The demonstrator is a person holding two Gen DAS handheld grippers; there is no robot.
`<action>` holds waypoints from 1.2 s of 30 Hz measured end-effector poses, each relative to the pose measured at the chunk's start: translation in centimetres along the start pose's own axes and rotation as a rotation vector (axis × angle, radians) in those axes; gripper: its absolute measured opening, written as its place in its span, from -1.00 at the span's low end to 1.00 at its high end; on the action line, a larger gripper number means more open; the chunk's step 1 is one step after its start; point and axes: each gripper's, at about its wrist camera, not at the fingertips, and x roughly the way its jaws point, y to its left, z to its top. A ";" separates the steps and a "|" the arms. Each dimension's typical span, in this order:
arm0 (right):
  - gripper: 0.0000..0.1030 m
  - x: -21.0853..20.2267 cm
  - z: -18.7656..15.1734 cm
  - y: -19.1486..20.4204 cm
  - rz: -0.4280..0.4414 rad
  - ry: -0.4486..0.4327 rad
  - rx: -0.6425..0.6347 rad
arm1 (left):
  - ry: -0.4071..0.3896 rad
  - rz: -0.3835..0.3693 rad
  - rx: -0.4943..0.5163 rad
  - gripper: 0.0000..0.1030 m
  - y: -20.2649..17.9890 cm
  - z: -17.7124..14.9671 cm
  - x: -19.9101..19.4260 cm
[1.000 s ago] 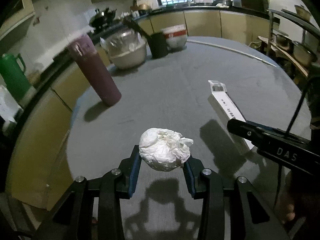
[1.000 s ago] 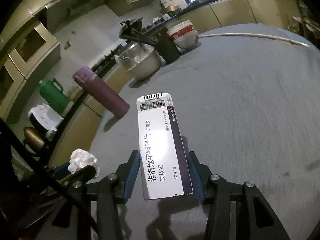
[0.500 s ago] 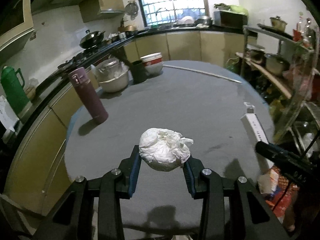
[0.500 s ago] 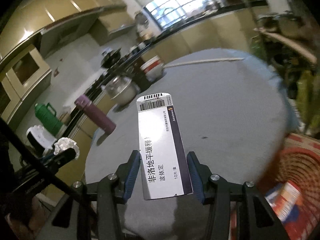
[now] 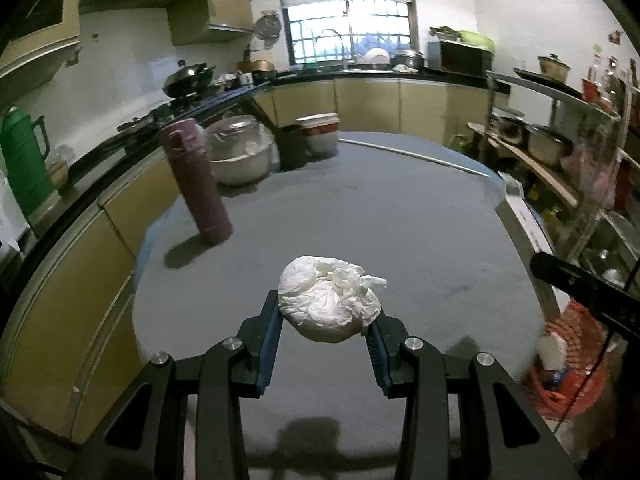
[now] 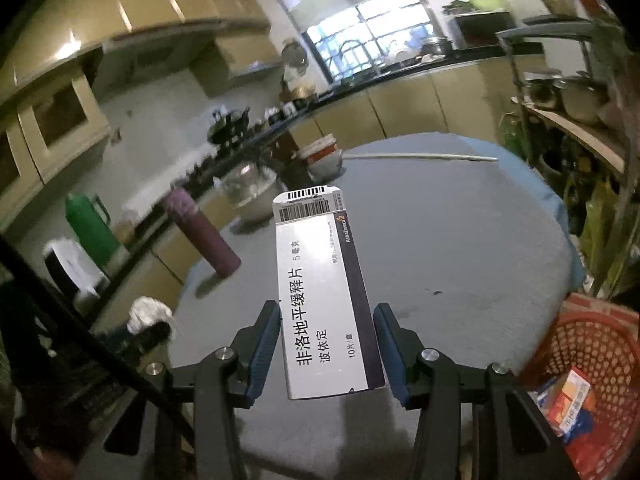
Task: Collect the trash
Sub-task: 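Carry the white medicine box toward the red basket with the right tool while the left tool carries the tissue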
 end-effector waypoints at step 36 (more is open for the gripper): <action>-0.01 -4.6 0.3 5.9 -0.083 -0.003 -0.030 | -0.031 0.069 -0.013 -0.20 4.7 0.8 -1.3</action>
